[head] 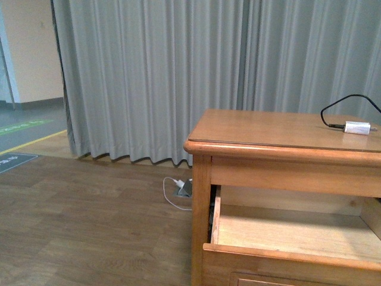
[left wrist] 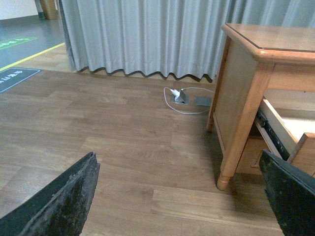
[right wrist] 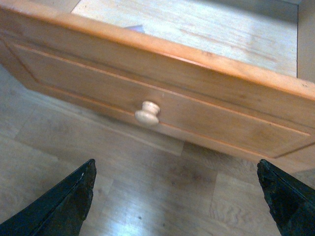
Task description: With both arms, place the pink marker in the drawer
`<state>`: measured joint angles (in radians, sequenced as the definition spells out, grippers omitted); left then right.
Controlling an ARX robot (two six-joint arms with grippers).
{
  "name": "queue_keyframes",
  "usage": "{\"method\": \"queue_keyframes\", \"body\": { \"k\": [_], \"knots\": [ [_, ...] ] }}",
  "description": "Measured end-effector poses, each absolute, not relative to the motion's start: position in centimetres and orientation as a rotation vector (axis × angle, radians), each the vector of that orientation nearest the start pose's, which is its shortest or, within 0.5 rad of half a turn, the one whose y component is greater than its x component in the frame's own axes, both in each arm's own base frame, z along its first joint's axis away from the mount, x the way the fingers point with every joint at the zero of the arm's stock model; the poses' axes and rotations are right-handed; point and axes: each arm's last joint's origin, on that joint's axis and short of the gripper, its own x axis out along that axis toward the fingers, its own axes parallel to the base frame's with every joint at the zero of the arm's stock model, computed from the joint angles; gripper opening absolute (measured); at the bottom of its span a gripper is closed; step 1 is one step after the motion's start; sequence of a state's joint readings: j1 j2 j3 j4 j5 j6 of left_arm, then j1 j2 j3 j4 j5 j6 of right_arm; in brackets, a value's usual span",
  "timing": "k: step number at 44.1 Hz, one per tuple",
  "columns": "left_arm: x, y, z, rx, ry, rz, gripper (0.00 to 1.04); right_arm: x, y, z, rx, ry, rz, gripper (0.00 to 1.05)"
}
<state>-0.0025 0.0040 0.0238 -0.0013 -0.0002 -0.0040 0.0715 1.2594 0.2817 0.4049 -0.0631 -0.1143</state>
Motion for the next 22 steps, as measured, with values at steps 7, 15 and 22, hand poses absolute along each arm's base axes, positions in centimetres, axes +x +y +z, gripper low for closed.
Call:
{"method": "queue_keyframes", "body": {
  "k": [7,15,22],
  "knots": [
    [9.6,0.0,17.1,-0.004,-0.019,-0.002,0.99,23.6,1.8,10.8,-0.032,0.478,0.124,0.96],
    [9.6,0.0,17.1,-0.004,-0.019,-0.002,0.99,26.5,1.9,8.6,-0.021,0.419,0.072,0.96],
    [9.6,0.0,17.1,-0.004,-0.019,-0.002,0.99,30.5,1.8,7.4,-0.041,0.360,-0.009,0.96]
  ]
}}
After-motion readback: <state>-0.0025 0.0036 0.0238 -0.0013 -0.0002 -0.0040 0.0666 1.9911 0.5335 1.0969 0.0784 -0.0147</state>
